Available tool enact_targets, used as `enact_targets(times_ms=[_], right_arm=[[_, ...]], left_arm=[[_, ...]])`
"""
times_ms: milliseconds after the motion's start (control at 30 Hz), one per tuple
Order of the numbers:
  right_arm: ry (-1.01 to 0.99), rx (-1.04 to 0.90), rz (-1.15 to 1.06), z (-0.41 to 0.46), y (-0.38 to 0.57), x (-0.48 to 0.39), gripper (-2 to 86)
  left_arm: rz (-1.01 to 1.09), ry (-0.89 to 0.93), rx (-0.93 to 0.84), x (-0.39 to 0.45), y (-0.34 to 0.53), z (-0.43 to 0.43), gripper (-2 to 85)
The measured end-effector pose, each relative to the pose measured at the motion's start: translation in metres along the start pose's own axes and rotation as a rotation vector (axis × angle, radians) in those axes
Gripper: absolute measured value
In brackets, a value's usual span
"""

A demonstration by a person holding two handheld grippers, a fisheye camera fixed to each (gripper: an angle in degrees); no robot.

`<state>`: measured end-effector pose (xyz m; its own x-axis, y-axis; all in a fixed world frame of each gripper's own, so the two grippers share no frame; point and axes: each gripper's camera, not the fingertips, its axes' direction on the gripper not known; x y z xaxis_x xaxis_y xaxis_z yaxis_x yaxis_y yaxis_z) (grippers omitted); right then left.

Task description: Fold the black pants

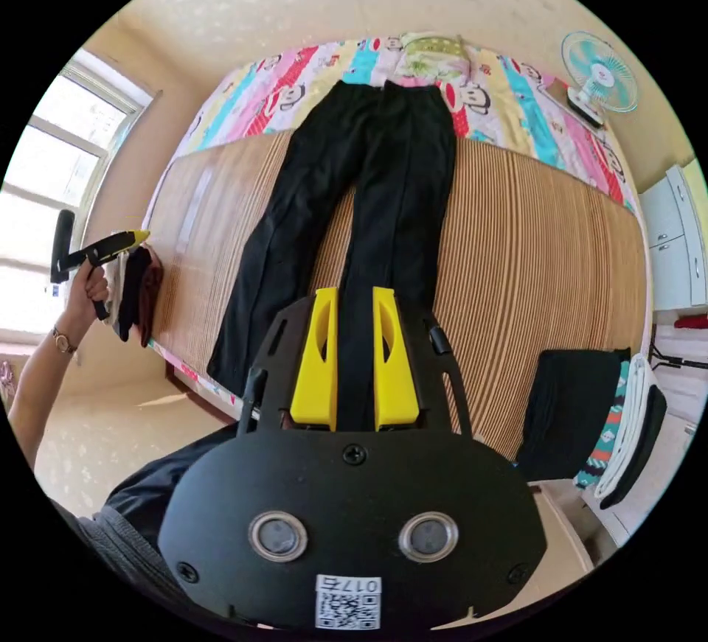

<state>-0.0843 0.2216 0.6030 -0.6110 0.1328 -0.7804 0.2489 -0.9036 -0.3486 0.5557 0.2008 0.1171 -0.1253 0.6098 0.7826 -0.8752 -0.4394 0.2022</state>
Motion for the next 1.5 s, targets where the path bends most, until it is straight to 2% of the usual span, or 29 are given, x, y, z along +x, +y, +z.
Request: enact_targets(times_ms=[67,200,300,367,400,433,500,667,733,767,867,933,1067,1167,1333,1433,1500], right_arm=[[-0.042,-0.130,-0.020,0.084,0.068,-0.016,8.1],[-0.123,-0.236,-0.082,0.156,0.134,-0.055,8.5],[-0.156,-0.306,-0.100,0.195,0.172,-0.078,8.5],[-0.125,-0.425,-0.070,0.227,0.208,-0.087,7.3],[-0.093,-0.406,-0.059,0.226,0.217,-0.089,6.7],[-0.056,-0.362,-0.041,0.217,0.236,-0.092,5.5],[-0.067,-0.394,-0.020,0.212,0.265,-0.095,4.4],[-0.205,-0.484,0.025,0.182,0.359,-0.078,4.1],[-0.239,-0.386,0.055,0.142,0.380,-0.059,4.5],[-0.218,-0.307,0.081,0.113,0.392,-0.041,4.9],[-0.046,-0.215,0.210,0.064,0.413,0.017,7.7],[-0.004,-0.191,0.265,0.052,0.422,0.049,9.1],[0.049,-0.311,0.236,0.075,0.458,0.081,11.0],[0.034,-0.266,0.296,0.054,0.507,0.079,9.6],[0.009,-0.376,0.305,0.026,0.589,0.070,6.1],[-0.098,-0.230,0.375,-0.031,0.634,0.090,6.6],[-0.101,-0.153,0.455,-0.061,0.664,0.112,8.2]], left_arm=[[-0.061,-0.007,-0.119,-0.050,0.055,0.046,7.7],[-0.117,-0.046,-0.275,-0.114,0.150,0.107,8.8],[-0.112,-0.066,-0.384,-0.132,0.195,0.136,9.0],[-0.101,-0.093,-0.411,-0.135,0.220,0.140,8.1],[-0.084,-0.133,-0.356,-0.133,0.233,0.125,6.7],[-0.077,-0.148,-0.350,-0.133,0.238,0.120,5.8],[-0.057,-0.165,-0.398,-0.135,0.261,0.102,2.7],[-0.035,-0.157,-0.463,-0.155,0.318,0.059,1.3],[-0.078,-0.148,-0.484,-0.165,0.333,0.039,1.5],[-0.100,-0.148,-0.482,-0.171,0.342,0.023,1.6],[-0.126,-0.146,-0.442,-0.187,0.363,-0.020,1.7],[-0.147,-0.140,-0.424,-0.197,0.372,-0.043,1.7],[-0.118,-0.170,-0.426,-0.206,0.379,-0.076,1.7],[-0.098,-0.181,-0.447,-0.208,0.380,-0.091,1.6],[-0.078,-0.169,-0.478,-0.203,0.387,-0.105,1.1],[-0.073,-0.125,-0.462,-0.196,0.389,-0.115,0.9],[-0.061,-0.092,-0.439,-0.190,0.392,-0.127,0.9]])
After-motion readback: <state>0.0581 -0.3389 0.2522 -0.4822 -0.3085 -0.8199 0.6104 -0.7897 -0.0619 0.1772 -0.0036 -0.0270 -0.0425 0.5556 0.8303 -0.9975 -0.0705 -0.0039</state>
